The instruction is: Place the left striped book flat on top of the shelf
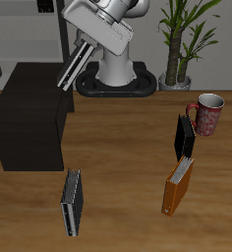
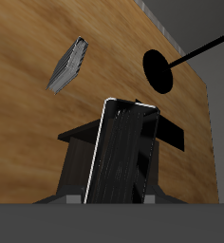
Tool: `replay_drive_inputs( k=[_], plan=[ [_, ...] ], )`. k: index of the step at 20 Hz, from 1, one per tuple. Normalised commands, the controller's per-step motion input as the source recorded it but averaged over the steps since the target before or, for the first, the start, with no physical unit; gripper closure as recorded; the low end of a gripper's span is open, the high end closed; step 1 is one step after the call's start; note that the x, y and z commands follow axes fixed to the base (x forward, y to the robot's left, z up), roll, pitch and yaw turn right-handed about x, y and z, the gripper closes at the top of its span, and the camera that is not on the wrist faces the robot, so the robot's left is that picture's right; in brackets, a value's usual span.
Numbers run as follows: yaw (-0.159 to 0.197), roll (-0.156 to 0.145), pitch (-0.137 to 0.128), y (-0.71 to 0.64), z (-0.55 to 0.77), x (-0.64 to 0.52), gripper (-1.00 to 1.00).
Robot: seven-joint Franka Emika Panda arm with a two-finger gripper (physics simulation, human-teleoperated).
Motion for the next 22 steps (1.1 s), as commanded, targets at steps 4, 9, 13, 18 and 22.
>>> replay_drive_inputs(
  k=[4, 9, 13, 18, 22],
  plan=[
    [-0.037, -0.219, -0.055, -0.29, 0.18, -0.02, 1.0],
    [-0.034, -0.169, -0.011, -0.33, 0.02, 0.07, 1.0],
    [-0.001, -0.096, 0.036, -0.31, -0.18, 0.14, 1.0],
    [-0.008, -0.08, 0.031, -0.23, -0.18, 0.12, 1.0],
    [-0.01, -0.053, 0.008, -0.1, -0.09, 0.09, 1.0]
  ],
)
